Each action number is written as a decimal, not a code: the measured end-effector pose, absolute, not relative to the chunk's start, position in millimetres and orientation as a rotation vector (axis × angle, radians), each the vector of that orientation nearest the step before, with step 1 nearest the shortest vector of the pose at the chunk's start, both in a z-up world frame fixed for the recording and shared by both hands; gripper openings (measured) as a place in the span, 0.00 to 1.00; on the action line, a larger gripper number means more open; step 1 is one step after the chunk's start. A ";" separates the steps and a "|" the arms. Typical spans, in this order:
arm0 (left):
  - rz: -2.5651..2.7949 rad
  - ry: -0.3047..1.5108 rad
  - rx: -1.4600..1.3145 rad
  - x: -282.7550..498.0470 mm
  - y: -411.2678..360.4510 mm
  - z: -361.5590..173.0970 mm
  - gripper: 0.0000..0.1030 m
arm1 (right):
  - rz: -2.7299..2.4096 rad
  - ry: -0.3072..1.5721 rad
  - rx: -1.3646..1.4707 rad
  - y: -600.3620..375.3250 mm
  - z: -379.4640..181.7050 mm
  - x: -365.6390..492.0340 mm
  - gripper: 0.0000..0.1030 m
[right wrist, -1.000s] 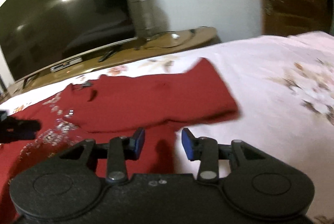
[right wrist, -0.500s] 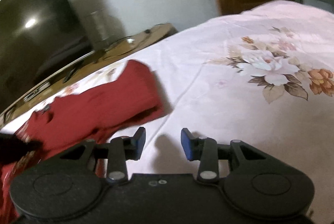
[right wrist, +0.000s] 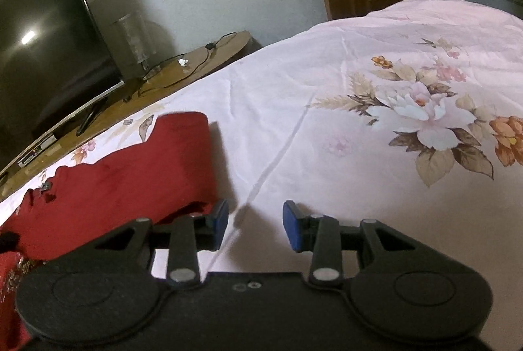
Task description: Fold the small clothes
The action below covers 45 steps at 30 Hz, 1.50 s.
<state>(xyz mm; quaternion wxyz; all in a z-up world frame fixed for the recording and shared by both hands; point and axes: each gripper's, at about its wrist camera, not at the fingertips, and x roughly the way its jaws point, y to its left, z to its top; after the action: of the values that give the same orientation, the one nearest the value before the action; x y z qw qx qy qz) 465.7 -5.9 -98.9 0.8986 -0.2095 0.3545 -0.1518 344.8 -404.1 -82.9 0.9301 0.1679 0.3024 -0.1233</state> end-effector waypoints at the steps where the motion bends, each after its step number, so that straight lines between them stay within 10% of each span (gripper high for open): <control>1: -0.313 0.724 -0.427 463.6 1.7 -94.9 0.03 | -0.248 0.616 0.343 -402.8 -82.2 345.8 0.37; 22: -0.178 0.732 -0.446 438.9 126.0 -107.0 0.03 | -0.009 0.667 0.290 -335.8 -87.3 368.1 0.42; 30: -0.161 0.713 -0.477 426.5 136.8 -115.1 0.03 | 0.001 0.690 0.247 -333.0 -88.9 370.8 0.28; 39: -0.117 0.781 -0.468 432.5 146.4 -139.8 0.03 | 0.073 0.614 0.440 -355.8 -84.4 363.6 0.43; 43: -0.118 0.776 -0.465 433.7 146.0 -139.7 0.04 | 0.080 0.693 0.486 -361.3 -96.5 385.6 0.36; 45: -0.115 0.739 -0.468 429.4 146.9 -133.2 0.03 | 0.111 0.708 0.434 -357.0 -94.9 390.7 0.10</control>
<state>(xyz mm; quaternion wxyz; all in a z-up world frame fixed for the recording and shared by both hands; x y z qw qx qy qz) 429.4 146.9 -133.2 0.9042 -0.2264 0.3578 -0.0559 390.7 -357.0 -94.9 0.9136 0.2109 0.3435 0.0541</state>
